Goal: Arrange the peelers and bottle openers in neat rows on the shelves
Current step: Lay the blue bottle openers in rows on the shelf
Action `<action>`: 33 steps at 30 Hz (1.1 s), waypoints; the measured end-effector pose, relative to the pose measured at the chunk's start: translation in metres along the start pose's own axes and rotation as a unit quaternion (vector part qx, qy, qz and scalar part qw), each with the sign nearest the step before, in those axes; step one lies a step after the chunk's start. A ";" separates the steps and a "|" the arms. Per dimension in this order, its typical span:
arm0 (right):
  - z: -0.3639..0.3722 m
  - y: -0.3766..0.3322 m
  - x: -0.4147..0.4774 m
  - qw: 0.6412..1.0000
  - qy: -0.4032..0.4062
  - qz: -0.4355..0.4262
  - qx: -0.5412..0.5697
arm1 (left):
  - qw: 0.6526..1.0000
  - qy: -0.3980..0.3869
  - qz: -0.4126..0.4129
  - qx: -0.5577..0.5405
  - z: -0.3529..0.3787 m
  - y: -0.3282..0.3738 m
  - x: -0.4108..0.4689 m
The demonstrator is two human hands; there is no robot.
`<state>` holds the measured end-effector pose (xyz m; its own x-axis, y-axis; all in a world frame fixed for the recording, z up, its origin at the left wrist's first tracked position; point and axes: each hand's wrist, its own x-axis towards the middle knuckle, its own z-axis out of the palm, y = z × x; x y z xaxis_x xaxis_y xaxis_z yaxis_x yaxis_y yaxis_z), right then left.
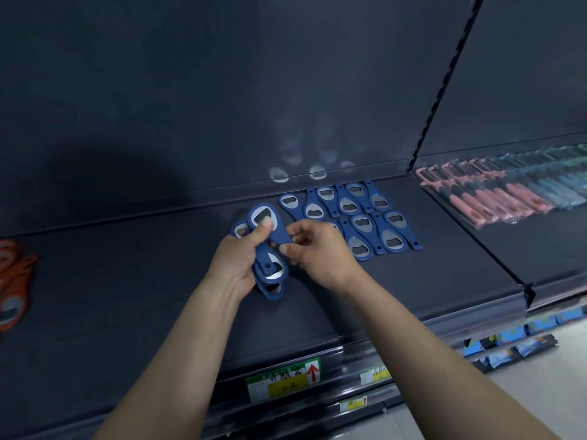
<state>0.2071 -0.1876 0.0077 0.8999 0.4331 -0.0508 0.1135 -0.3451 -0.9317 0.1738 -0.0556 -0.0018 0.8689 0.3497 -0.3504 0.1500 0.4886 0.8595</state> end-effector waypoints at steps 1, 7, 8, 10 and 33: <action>-0.001 -0.001 0.002 1.000 0.012 0.008 0.013 | 1.000 0.011 0.004 -0.003 -0.001 0.002 0.000; 0.001 0.003 0.010 0.996 0.066 0.053 -0.011 | 0.998 0.040 -0.044 -0.027 -0.014 0.015 0.003; 0.005 0.004 0.011 0.996 0.068 0.058 -0.020 | 0.998 0.031 -0.052 -0.017 -0.016 0.016 0.003; 0.012 0.005 0.014 0.994 0.077 0.064 -0.039 | 0.998 0.024 -0.062 0.022 -0.018 0.017 0.004; 0.040 -0.003 0.025 0.942 0.111 0.033 -0.314 | 0.995 0.034 -0.012 0.098 -0.046 0.028 0.019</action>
<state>0.2124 -0.1425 -0.0047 0.9718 0.2321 0.0411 0.2182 -0.8199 -0.5293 0.1729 0.0010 -0.0017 0.8317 0.3960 -0.3893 0.2645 0.3339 0.9047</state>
